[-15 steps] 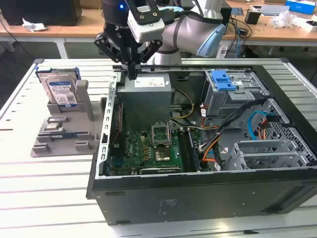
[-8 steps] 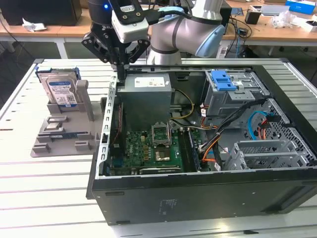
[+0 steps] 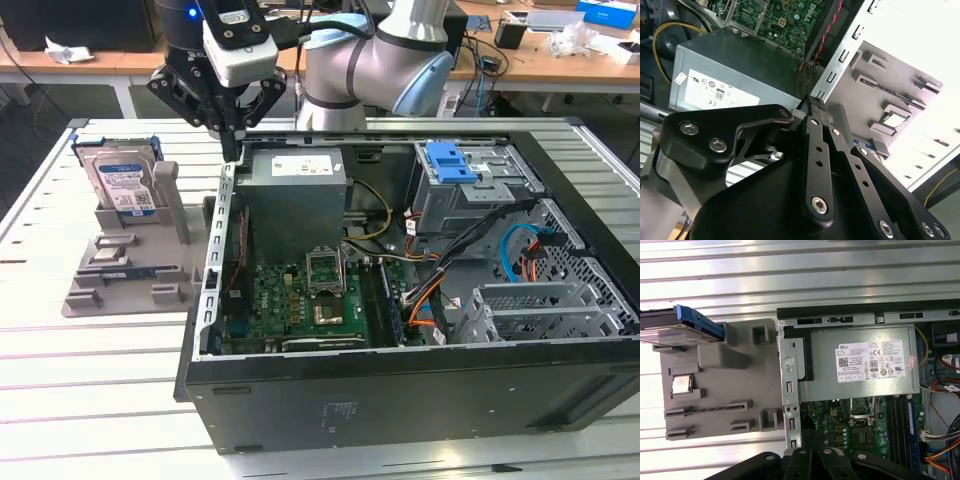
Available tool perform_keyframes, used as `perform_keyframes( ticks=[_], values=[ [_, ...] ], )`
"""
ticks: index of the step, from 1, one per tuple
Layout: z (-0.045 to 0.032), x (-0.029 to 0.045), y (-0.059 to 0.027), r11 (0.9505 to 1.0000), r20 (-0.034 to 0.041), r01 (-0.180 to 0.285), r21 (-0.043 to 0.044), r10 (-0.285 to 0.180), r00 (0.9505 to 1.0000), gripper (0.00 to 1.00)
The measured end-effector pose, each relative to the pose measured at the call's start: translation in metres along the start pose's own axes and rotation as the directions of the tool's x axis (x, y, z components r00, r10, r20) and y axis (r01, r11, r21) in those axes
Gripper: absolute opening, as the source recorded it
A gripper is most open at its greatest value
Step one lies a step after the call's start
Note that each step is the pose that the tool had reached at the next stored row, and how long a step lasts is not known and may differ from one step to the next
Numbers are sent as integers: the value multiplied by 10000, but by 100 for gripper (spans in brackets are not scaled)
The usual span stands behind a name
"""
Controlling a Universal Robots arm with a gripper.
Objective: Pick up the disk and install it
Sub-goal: 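Reach for the disk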
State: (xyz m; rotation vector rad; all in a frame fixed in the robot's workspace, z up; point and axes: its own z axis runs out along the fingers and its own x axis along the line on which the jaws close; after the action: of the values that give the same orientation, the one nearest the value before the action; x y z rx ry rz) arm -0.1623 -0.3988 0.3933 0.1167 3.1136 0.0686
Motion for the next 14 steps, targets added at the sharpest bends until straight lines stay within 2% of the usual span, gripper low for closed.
perform_keyframes(
  ticks=[4,7,13,14],
  values=[
    [-2,72,-6,10000,0,1,1,-1,10000,11],
    [-5,192,-14,10000,0,0,0,0,10000,11],
    [-9,311,-23,10000,-1,0,1,0,10000,11],
    [-9,351,-26,10000,0,-1,1,1,10000,11]
  ],
)
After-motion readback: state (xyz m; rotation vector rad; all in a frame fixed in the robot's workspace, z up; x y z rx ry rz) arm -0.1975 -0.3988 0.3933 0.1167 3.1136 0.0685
